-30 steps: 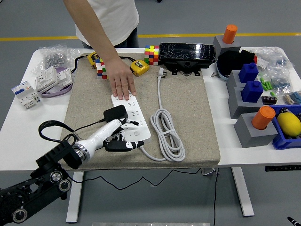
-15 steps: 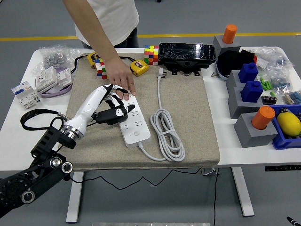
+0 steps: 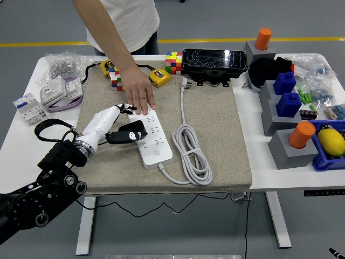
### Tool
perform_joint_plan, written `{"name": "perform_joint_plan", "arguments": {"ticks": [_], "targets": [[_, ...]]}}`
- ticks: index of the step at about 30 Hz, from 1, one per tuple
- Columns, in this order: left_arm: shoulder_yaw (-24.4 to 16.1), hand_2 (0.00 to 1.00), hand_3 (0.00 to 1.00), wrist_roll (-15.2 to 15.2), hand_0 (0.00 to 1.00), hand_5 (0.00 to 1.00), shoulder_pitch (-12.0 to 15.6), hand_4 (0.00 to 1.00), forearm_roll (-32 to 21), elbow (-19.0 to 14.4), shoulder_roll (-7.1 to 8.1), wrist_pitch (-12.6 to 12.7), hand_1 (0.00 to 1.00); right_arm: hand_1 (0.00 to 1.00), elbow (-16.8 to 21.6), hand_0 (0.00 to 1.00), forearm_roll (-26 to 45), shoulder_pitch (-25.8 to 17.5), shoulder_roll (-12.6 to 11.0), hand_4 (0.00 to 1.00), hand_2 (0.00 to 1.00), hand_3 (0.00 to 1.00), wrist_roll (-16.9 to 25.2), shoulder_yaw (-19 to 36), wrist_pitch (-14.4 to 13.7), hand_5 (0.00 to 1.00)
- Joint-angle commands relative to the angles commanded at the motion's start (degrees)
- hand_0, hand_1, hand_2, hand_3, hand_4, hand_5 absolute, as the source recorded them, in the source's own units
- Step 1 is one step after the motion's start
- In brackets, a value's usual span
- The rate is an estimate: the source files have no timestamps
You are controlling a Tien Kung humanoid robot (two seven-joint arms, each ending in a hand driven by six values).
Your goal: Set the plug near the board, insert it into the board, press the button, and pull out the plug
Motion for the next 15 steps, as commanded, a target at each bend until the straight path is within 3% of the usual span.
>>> {"name": "perform_joint_plan", "arguments": {"ticks": [2, 3, 8, 9, 14, 15], "targets": [[0.45, 0.753, 0.795, 0.53, 0.777, 0.479, -0.22, 0.998, 0.17, 0.38, -0.06, -0.48, 0.814, 0.663, 0.04, 0.571, 0.00, -0.01, 0.01, 0.973, 0.677, 0.602, 0.02, -0.01, 0.00, 0.491], [0.73, 0.681, 0.723, 0.77, 0.690, 0.373, -0.31, 0.998, 0.19, 0.62, -0.11, -0.61, 0.715, 0.663, 0.05, 0.570, 0.00, -0.01, 0.02, 0.973, 0.677, 0.602, 0.02, -0.02, 0.00, 0.491], [1.78, 0.681, 0.723, 1.30, 0.690, 0.373, -0.58, 0.998, 1.11, 1.64, -0.47, -0.25, 0.715, 0.663, 0.06, 0.570, 0.01, 0.00, -0.02, 0.973, 0.677, 0.602, 0.02, -0.10, -0.02, 0.491], [1.89, 0.531, 0.552, 1.30, 0.468, 0.118, -0.63, 0.846, 1.40, 1.80, -0.52, -0.11, 0.522, 0.663, 0.06, 0.571, -0.01, 0.03, -0.03, 0.973, 0.677, 0.602, 0.01, -0.10, -0.02, 0.491], [2.57, 0.531, 0.552, 1.42, 0.468, 0.118, -1.19, 0.846, 1.96, 2.91, -0.83, 0.04, 0.522, 0.663, 0.03, 0.571, 0.05, 0.04, -0.02, 0.973, 0.677, 0.602, 0.02, -0.07, -0.02, 0.491], [2.67, 0.492, 0.530, 1.27, 0.374, 0.002, -1.34, 0.741, 2.27, 3.24, -0.91, 0.54, 0.445, 0.663, 0.03, 0.571, 0.06, 0.06, -0.02, 0.973, 0.677, 0.602, 0.01, -0.05, -0.02, 0.491]]}}
